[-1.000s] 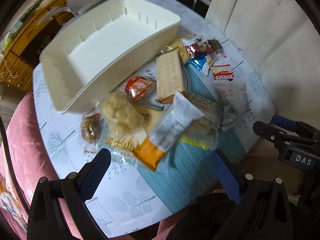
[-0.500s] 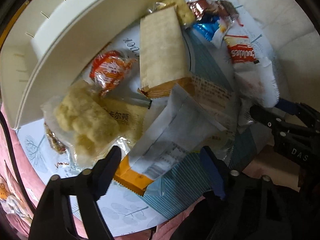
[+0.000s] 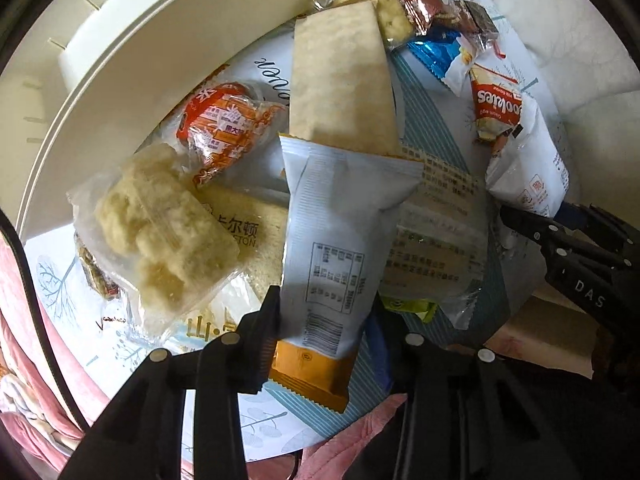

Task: Organize snacks
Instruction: 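Grasp the orange-wrapped bar with the left tool while the right tool grasps a white packet, then carry both packets into the white tray and open both tools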

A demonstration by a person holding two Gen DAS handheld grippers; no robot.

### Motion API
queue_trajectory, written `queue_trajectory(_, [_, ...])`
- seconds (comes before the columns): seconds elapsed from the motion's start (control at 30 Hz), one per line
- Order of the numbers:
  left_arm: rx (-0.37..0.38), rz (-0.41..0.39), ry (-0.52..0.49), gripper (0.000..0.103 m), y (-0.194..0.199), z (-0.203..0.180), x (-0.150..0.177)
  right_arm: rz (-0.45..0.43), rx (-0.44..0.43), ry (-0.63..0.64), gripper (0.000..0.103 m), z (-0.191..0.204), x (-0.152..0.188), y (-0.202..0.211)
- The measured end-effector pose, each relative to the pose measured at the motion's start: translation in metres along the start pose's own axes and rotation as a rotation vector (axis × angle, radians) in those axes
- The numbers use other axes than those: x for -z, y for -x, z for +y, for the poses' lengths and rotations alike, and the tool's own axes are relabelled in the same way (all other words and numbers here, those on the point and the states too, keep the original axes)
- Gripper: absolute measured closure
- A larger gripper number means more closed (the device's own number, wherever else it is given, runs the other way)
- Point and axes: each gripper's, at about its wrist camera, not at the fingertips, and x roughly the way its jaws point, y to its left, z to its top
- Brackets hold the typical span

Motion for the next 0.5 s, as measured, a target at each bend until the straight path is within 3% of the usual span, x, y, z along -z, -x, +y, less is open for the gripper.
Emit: queue_trajectory(0.5, [0.026,-0.123,0.067,0.065,0.068,0.018,0.041,-0.071,-0.017,0.022,0.068,0.004,0.014,0.045])
